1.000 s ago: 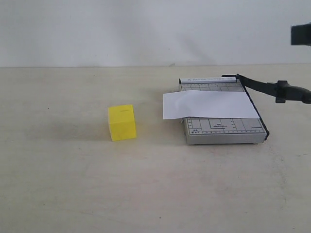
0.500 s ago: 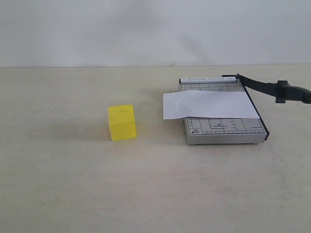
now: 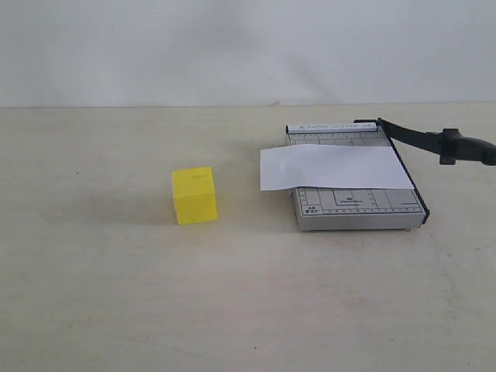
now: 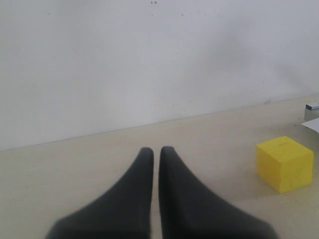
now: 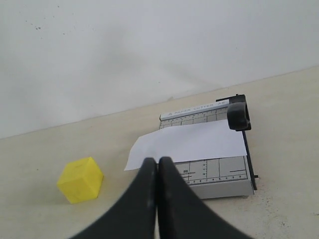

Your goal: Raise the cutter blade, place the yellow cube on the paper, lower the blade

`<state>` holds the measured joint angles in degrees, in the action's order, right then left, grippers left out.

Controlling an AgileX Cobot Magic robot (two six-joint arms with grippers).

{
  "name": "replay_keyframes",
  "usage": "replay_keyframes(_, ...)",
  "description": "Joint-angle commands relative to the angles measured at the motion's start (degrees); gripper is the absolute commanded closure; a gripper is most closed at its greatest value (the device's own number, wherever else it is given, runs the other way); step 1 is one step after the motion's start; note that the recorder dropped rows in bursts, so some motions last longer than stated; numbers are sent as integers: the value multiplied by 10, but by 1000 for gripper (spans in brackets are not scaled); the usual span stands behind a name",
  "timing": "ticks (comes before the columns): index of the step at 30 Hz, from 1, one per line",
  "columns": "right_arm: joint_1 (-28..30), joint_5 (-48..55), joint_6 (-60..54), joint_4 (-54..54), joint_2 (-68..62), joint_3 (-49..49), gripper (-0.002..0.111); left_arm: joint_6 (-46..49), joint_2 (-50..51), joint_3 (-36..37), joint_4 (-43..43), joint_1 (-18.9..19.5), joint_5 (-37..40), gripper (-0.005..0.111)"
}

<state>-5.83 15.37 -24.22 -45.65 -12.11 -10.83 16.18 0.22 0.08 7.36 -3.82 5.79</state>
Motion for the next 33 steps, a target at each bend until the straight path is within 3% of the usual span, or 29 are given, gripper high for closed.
replay_keyframes(1, -1, -6, 2, -2, 2, 2, 108, 4, -2, -1, 1, 2, -6, 102)
replay_keyframes(16, -1, -6, 2, -2, 2, 2, 108, 3, -2, -1, 5, 2, -9, 102)
replay_keyframes(22, -1, -6, 2, -2, 2, 2, 108, -141, -2, -1, 118, 2, -32, 102)
replay_keyframes(26, -1, -6, 2, -2, 2, 2, 108, -224, -2, -1, 120, 2, -58, 102)
replay_keyframes(33, -1, -6, 2, -2, 2, 2, 108, -279, -2, -1, 120, 2, -62, 102)
